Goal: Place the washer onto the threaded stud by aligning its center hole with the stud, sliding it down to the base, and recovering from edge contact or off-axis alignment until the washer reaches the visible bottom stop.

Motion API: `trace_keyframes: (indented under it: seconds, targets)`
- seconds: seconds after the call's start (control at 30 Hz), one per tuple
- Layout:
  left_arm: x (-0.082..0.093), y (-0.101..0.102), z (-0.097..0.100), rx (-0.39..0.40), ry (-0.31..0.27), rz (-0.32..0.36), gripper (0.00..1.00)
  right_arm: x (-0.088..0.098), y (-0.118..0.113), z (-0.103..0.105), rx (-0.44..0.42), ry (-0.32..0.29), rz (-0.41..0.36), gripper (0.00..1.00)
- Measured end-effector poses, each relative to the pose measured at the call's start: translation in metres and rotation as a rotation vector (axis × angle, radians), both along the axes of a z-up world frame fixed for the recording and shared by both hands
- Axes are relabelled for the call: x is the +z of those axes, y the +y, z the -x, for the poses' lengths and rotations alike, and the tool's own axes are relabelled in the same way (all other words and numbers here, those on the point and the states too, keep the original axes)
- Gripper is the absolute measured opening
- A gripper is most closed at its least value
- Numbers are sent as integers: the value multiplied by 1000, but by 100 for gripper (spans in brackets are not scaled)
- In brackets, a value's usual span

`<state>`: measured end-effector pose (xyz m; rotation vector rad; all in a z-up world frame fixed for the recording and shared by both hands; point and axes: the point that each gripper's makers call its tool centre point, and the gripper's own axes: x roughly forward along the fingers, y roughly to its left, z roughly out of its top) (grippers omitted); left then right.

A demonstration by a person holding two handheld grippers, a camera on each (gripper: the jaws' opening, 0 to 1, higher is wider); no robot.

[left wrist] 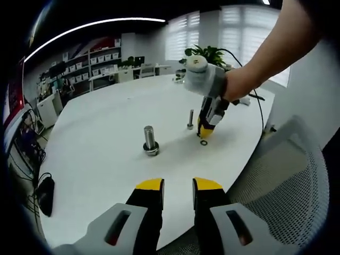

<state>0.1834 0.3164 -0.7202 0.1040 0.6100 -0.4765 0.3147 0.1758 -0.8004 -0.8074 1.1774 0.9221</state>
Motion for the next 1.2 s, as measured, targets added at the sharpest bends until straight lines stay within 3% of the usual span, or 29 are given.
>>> trace_keyframes:
  seconds: [0.5, 1.2]
  targets:
    - [-7, 3, 0, 9, 26, -28, 19, 2, 0, -3, -25, 18, -78, 13]
    - [-8, 3, 1, 14, 35, -36, 19, 43, -4, -13, -36, -13, -145, 13]
